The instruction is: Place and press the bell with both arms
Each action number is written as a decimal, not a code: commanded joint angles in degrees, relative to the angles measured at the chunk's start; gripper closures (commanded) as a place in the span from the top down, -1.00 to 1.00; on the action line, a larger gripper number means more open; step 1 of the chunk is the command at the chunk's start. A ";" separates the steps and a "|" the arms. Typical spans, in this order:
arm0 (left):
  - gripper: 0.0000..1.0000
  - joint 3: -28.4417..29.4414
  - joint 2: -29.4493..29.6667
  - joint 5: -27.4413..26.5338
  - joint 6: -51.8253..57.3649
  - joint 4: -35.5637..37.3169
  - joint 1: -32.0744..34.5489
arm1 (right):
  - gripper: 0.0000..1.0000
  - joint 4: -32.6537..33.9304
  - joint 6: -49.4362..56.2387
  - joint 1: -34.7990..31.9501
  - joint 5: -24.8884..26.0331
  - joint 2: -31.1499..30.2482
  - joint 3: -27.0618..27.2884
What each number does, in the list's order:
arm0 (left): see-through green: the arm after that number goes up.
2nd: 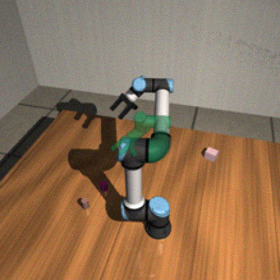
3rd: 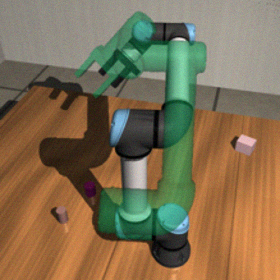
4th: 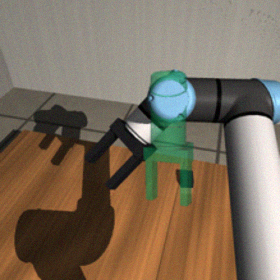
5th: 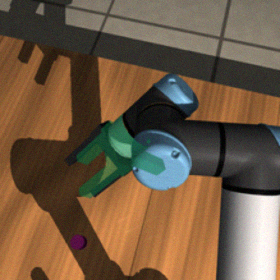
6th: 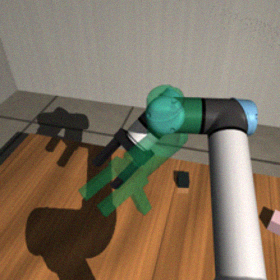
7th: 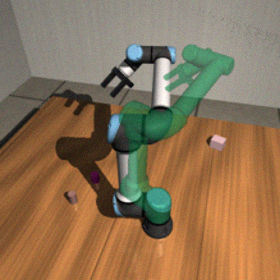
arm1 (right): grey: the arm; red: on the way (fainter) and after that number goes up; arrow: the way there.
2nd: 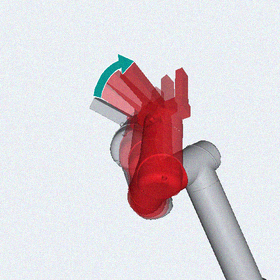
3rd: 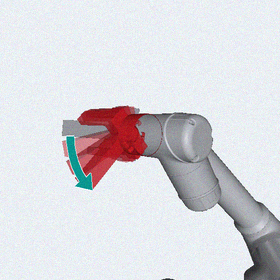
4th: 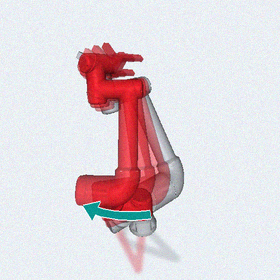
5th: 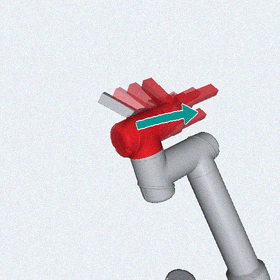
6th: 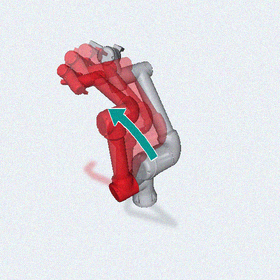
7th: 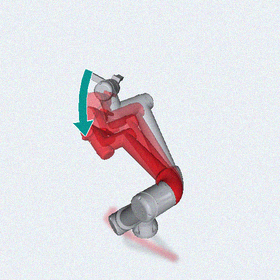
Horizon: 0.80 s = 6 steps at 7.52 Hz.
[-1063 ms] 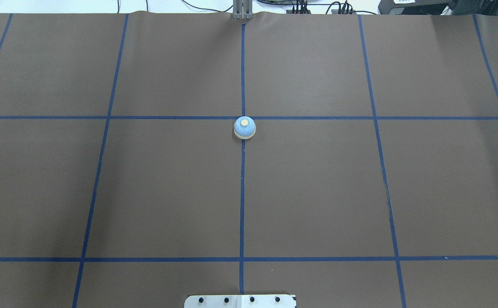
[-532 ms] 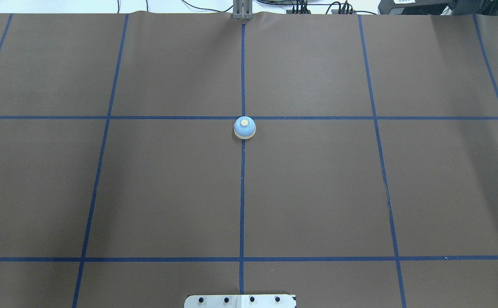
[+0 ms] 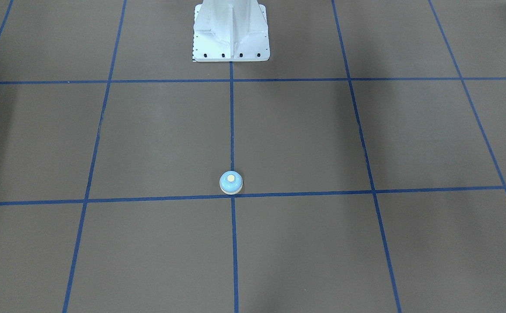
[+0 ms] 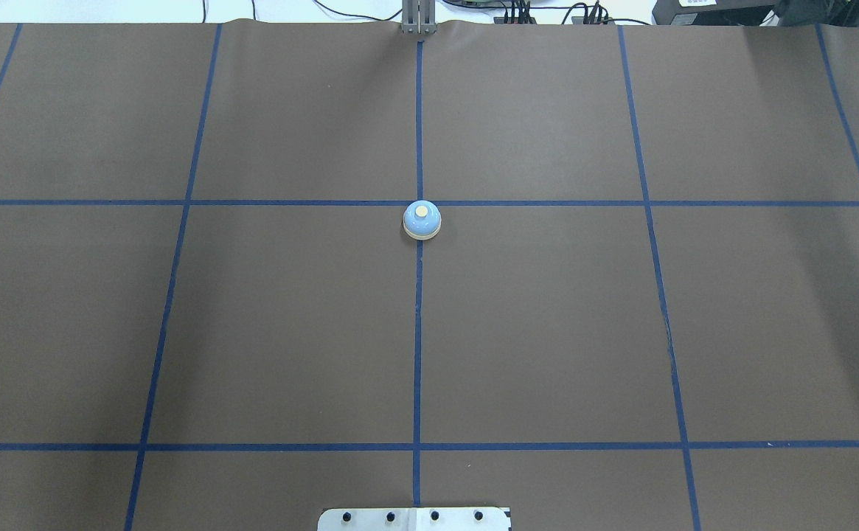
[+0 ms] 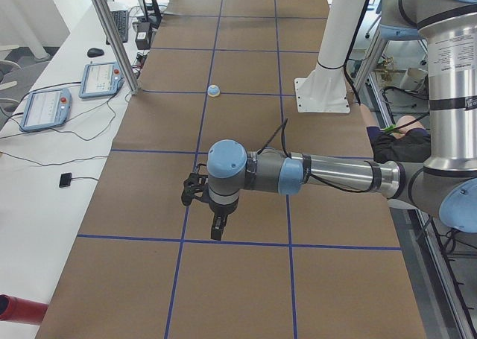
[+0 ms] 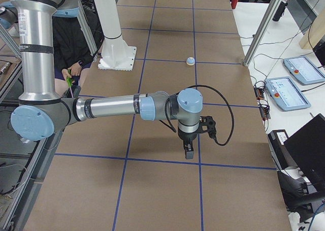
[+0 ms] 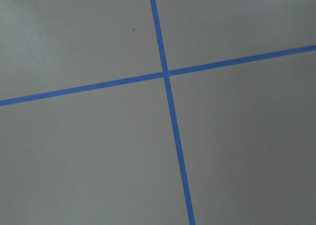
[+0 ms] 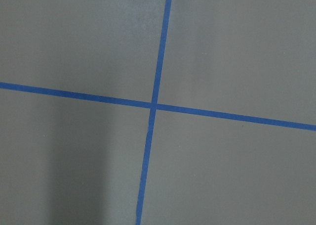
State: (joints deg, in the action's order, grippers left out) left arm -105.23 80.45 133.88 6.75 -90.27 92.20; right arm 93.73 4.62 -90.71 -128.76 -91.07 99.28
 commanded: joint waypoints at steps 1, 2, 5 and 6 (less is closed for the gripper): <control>1.00 -0.06 -0.47 -0.02 0.02 0.00 0.00 | 0.99 -0.04 -0.05 0.18 -0.61 -0.60 0.03; 1.00 0.03 -0.47 -0.02 -0.07 0.00 0.00 | 0.99 -0.13 -0.14 0.27 -1.92 -0.69 0.03; 1.00 0.64 -0.47 -0.11 -0.07 0.00 0.00 | 1.00 -0.83 0.65 0.18 -4.75 -0.87 -0.14; 1.00 0.64 -0.47 -0.11 -0.07 0.00 0.00 | 1.00 -2.92 0.65 0.27 -4.83 -1.91 -0.14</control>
State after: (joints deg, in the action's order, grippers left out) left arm -104.65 79.98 133.77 6.68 -90.26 92.20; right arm 92.66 5.09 -90.50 -133.35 -92.14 99.21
